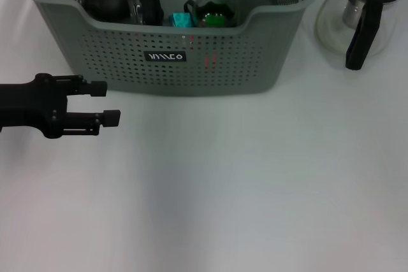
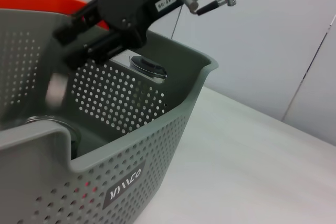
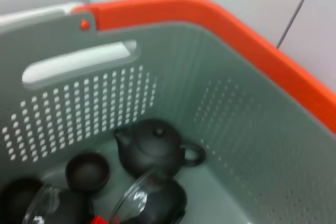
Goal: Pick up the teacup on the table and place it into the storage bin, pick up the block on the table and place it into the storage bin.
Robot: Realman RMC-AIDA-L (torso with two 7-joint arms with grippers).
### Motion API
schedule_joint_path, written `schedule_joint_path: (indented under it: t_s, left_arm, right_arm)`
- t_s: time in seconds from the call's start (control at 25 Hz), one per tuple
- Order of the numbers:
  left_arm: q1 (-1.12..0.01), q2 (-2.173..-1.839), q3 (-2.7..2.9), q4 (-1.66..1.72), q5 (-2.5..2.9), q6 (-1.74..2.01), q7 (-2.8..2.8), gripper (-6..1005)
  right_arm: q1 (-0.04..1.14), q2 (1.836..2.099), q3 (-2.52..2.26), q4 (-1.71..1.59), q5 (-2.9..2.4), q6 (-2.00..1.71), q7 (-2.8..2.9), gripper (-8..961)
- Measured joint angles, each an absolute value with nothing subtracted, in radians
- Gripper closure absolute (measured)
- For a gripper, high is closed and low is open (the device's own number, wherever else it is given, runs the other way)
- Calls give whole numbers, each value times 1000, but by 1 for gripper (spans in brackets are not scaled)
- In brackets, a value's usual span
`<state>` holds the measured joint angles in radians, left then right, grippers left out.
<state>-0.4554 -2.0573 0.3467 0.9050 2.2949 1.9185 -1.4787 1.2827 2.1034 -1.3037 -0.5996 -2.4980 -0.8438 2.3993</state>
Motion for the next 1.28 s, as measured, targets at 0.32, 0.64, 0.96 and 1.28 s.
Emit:
schedule_joint_path:
  t_s: [0.32, 0.64, 0.96, 1.28]
  left_arm:
    - [-453, -2057, 324, 905, 2260, 1926, -1485, 250]
    - [-410, -2005, 289, 864, 2119, 1992, -1437, 250]
    - [-381, -1936, 334, 756, 2081, 2048, -1391, 250]
    - [-376, -1942, 494, 750, 2097, 2041, -1372, 250]
  right_arm:
    - [947, 2102, -1307, -970, -2028, -918, 2070, 236]
    - [552, 2088, -1218, -960, -1244, -1348, 1413, 53]
    - [459, 2068, -1063, -833, -1439, -1700, 1346, 35]
    - [446, 2083, -1037, -768, -1681, -1623, 1349, 37]
